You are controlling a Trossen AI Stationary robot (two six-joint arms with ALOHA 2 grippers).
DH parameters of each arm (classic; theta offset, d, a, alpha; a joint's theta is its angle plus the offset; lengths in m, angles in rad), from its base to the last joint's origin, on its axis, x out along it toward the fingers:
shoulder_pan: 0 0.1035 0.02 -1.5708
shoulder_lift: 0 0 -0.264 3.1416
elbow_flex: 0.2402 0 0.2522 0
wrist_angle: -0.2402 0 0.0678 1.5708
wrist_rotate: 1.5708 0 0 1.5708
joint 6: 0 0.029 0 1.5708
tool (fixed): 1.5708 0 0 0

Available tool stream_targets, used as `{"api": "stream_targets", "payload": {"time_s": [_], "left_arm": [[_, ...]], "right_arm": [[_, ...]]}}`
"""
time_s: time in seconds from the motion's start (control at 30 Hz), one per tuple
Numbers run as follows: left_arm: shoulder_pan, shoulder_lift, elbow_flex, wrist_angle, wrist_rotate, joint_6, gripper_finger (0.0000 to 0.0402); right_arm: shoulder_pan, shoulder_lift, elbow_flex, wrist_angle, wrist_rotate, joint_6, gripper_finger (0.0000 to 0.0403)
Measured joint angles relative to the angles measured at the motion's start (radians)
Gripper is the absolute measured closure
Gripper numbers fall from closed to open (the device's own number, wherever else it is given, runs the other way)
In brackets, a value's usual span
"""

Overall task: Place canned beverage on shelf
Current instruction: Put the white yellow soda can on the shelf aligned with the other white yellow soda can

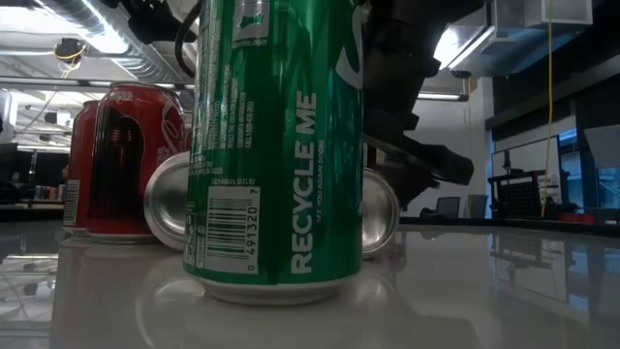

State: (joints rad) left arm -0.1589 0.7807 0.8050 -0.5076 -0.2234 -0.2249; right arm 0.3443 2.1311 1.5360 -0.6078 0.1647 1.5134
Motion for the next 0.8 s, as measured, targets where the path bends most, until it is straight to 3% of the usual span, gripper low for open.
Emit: {"api": "stream_targets", "payload": {"time_s": [0.1, 0.57, 0.8], "left_arm": [[0.0, 0.0, 0.0, 0.0, 0.0, 0.0, 0.0004], [0.0, 0.0, 0.0, 0.0, 0.0, 0.024, 0.0004], [0.0, 0.0, 0.0, 0.0, 0.014, 0.038, 0.0004]], "right_arm": [[0.002, 0.0, 0.0, 0.002, 0.0, -0.021, 0.0162], [0.002, -0.098, -0.002, 0.003, 0.007, -0.144, 0.015], [0.002, -0.176, 0.0, 0.012, 0.093, -0.272, 0.0151]]}}
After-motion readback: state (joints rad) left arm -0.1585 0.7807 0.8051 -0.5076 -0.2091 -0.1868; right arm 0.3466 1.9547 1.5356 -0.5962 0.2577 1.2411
